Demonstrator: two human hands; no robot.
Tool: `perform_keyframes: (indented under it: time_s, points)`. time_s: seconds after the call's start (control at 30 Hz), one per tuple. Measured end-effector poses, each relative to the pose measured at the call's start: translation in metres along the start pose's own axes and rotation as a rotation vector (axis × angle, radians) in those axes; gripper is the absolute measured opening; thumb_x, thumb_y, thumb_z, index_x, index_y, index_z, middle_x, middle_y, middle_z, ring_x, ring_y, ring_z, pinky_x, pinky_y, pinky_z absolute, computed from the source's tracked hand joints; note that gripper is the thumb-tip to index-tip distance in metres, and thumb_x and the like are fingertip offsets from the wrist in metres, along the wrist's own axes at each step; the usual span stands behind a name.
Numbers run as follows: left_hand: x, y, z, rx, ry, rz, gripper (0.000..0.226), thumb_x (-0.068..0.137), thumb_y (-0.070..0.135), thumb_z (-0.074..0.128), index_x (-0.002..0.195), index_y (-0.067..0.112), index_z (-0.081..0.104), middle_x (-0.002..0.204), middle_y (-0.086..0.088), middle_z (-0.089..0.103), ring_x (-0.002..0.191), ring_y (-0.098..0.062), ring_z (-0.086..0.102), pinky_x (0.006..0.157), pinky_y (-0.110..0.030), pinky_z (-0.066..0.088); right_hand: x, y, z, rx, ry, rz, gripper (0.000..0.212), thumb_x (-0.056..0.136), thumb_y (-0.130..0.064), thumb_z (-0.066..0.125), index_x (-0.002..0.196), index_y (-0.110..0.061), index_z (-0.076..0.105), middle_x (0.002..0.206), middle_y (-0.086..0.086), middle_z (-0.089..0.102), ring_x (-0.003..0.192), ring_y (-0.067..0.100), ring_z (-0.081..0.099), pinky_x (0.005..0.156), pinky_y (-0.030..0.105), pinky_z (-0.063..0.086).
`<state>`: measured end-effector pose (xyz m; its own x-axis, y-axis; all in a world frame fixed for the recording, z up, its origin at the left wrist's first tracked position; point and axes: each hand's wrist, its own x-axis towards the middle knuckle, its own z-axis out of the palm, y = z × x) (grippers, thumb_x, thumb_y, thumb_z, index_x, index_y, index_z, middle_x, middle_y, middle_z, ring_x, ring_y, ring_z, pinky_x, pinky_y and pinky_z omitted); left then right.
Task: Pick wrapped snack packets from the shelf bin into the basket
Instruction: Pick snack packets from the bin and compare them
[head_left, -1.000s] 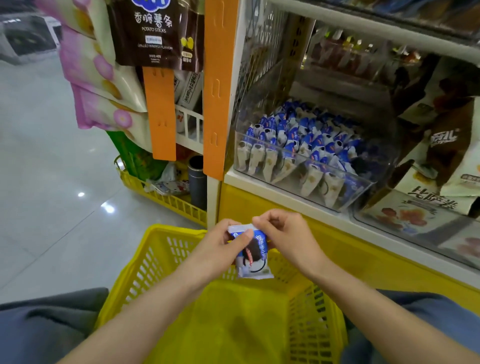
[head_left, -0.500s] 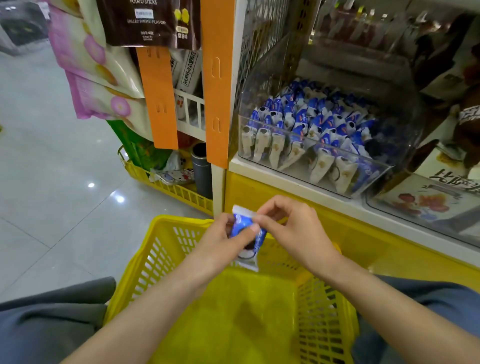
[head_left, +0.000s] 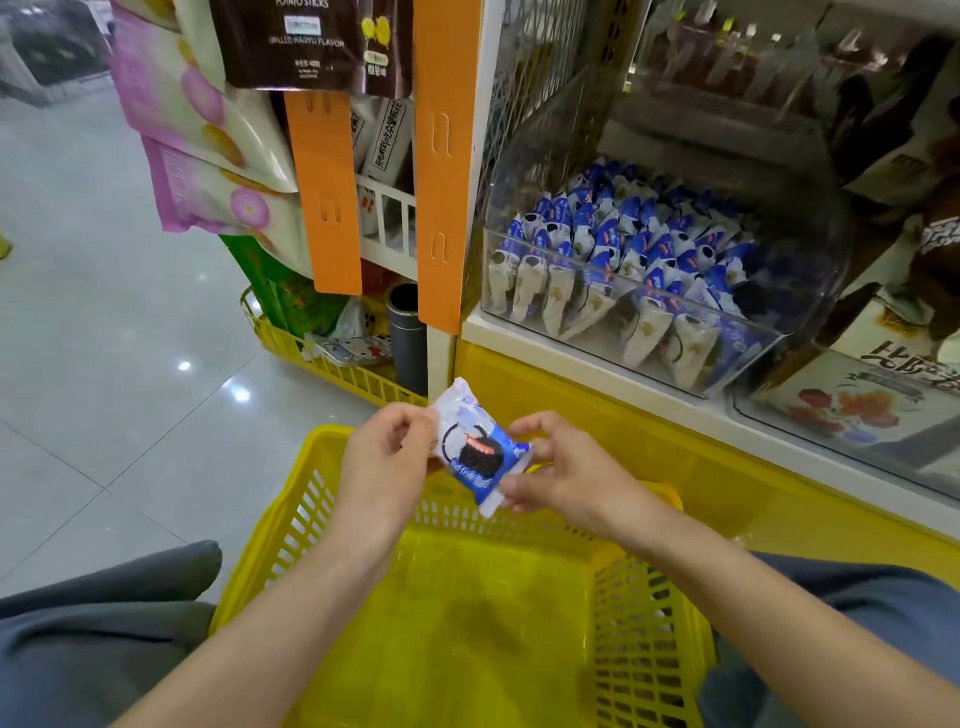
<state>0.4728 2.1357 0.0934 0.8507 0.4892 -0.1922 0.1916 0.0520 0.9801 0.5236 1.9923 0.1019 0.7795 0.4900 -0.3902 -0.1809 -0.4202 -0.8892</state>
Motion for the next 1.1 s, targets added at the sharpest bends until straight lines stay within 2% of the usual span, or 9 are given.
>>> perform_keyframes:
  time_s: [0.1, 0.17, 0.33, 0.53, 0.7, 0.8, 0.93, 1.0, 1.1]
  points:
    - [0.002, -0.002, -0.002, 0.121, 0.011, 0.093, 0.022, 0.094, 0.013, 0.048, 0.073, 0.008, 0.055, 0.073, -0.01, 0.061, 0.069, -0.012, 0.053, 0.067, -0.032, 0.047, -0.001, 0.003, 0.002, -0.277, -0.022, -0.083, 0.055, 0.077, -0.006, 0.072, 0.12, -0.018, 0.041, 0.105, 0.002, 0.06, 0.096, 0.017, 0.062, 0.087, 0.037, 0.052]
    - [0.002, -0.002, -0.005, 0.235, -0.011, 0.215, 0.022, 0.092, 0.013, 0.05, 0.071, 0.011, 0.054, 0.061, 0.003, 0.056, 0.059, -0.004, 0.047, 0.056, -0.018, 0.04, 0.0, 0.003, 0.002, -0.333, 0.0, -0.155, 0.064, 0.075, -0.018, 0.075, 0.128, -0.02, 0.04, 0.116, -0.006, 0.052, 0.111, 0.009, 0.052, 0.095, 0.03, 0.046]
    - [-0.007, -0.006, -0.004, 0.477, -0.136, 0.433, 0.021, 0.091, 0.018, 0.055, 0.071, 0.023, 0.053, 0.056, 0.011, 0.055, 0.056, 0.001, 0.049, 0.047, -0.012, 0.033, 0.002, -0.005, -0.001, -0.133, 0.126, -0.325, 0.012, 0.085, -0.015, 0.065, 0.091, -0.025, 0.062, 0.087, -0.005, 0.066, 0.088, 0.011, 0.063, 0.081, 0.031, 0.052]
    - [-0.006, -0.008, -0.004, 0.458, -0.195, 0.422, 0.02, 0.091, 0.018, 0.055, 0.071, 0.019, 0.054, 0.053, 0.019, 0.054, 0.045, 0.001, 0.045, 0.041, -0.01, 0.029, 0.001, 0.0, -0.004, -0.419, 0.176, -0.5, 0.003, 0.083, -0.024, 0.067, 0.083, -0.021, 0.067, 0.078, -0.01, 0.063, 0.074, 0.003, 0.059, 0.065, 0.018, 0.047]
    - [-0.002, -0.009, -0.003, 0.36, -0.261, 0.309, 0.021, 0.091, 0.018, 0.055, 0.07, 0.015, 0.055, 0.05, 0.013, 0.047, 0.046, -0.003, 0.035, 0.045, -0.014, 0.026, -0.004, 0.001, -0.005, -0.755, 0.288, -0.737, 0.012, 0.085, -0.028, 0.063, 0.085, -0.017, 0.065, 0.078, -0.008, 0.059, 0.072, 0.004, 0.052, 0.063, 0.025, 0.046]
    - [-0.002, -0.008, -0.001, 0.284, -0.227, 0.262, 0.014, 0.09, 0.02, 0.056, 0.076, 0.021, 0.056, 0.065, 0.008, 0.057, 0.057, -0.005, 0.048, 0.053, -0.02, 0.037, -0.006, -0.001, -0.007, -0.657, 0.314, -0.715, 0.009, 0.085, -0.026, 0.064, 0.086, -0.017, 0.067, 0.08, -0.007, 0.062, 0.074, 0.006, 0.056, 0.063, 0.031, 0.05]
    - [0.002, -0.009, -0.002, 0.419, -0.101, 0.216, 0.007, 0.09, 0.027, 0.056, 0.086, 0.026, 0.051, 0.084, 0.008, 0.059, 0.067, -0.002, 0.052, 0.056, -0.01, 0.039, -0.006, -0.005, -0.01, -0.568, 0.434, -0.729, 0.008, 0.083, -0.022, 0.065, 0.086, -0.016, 0.069, 0.085, -0.005, 0.065, 0.078, 0.009, 0.061, 0.067, 0.035, 0.053]
    - [0.008, -0.008, -0.003, 0.429, -0.133, 0.092, 0.016, 0.095, 0.028, 0.046, 0.083, 0.021, 0.053, 0.081, 0.002, 0.062, 0.066, -0.01, 0.054, 0.06, -0.018, 0.042, -0.008, -0.007, -0.012, -0.499, 0.451, -0.763, 0.009, 0.083, -0.02, 0.065, 0.087, -0.014, 0.069, 0.087, -0.004, 0.065, 0.081, 0.008, 0.062, 0.07, 0.033, 0.054]
    - [0.011, 0.003, -0.001, 0.026, -0.23, -0.297, 0.045, 0.1, 0.037, 0.027, 0.081, 0.014, 0.061, 0.07, -0.005, 0.068, 0.061, -0.02, 0.061, 0.058, -0.029, 0.051, -0.011, -0.006, -0.01, -0.56, 0.383, -0.821, 0.011, 0.083, -0.019, 0.064, 0.087, -0.011, 0.07, 0.091, -0.002, 0.066, 0.087, 0.01, 0.063, 0.072, 0.033, 0.054]
